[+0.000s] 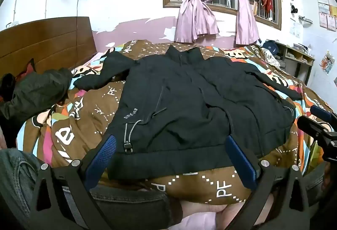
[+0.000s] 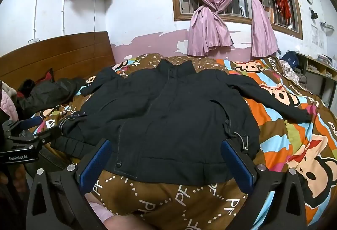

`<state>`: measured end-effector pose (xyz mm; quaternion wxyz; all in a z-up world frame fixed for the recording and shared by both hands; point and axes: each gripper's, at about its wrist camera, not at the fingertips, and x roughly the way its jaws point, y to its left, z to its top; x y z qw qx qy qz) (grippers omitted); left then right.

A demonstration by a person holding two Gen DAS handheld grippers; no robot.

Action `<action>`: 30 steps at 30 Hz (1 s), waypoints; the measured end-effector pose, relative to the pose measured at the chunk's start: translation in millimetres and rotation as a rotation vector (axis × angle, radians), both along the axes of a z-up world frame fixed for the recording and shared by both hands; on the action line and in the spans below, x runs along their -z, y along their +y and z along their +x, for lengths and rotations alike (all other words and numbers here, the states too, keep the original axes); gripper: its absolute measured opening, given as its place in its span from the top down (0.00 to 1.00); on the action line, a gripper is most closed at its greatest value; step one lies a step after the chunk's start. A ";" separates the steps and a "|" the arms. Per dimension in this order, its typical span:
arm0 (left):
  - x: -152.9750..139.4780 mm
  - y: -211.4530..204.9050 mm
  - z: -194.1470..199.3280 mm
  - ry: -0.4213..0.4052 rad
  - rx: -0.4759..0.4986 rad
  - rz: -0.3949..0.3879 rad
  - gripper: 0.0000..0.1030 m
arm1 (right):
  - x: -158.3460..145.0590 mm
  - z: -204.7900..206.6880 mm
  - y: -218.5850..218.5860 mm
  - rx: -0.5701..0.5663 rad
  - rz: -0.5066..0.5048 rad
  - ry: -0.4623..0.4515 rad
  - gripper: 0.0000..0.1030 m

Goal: Fold large clothes

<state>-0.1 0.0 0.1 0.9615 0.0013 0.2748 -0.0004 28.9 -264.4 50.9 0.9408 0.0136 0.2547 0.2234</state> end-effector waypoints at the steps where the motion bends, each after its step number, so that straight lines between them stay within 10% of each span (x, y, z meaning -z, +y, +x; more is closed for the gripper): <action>1: 0.1 0.1 0.2 0.004 -0.001 -0.002 0.02 | 0.3 -0.1 0.1 0.000 0.000 -0.001 0.00; 30: 2.6 -2.0 0.5 0.010 0.004 -0.007 0.02 | 4.9 3.0 -0.8 0.003 0.003 0.014 0.00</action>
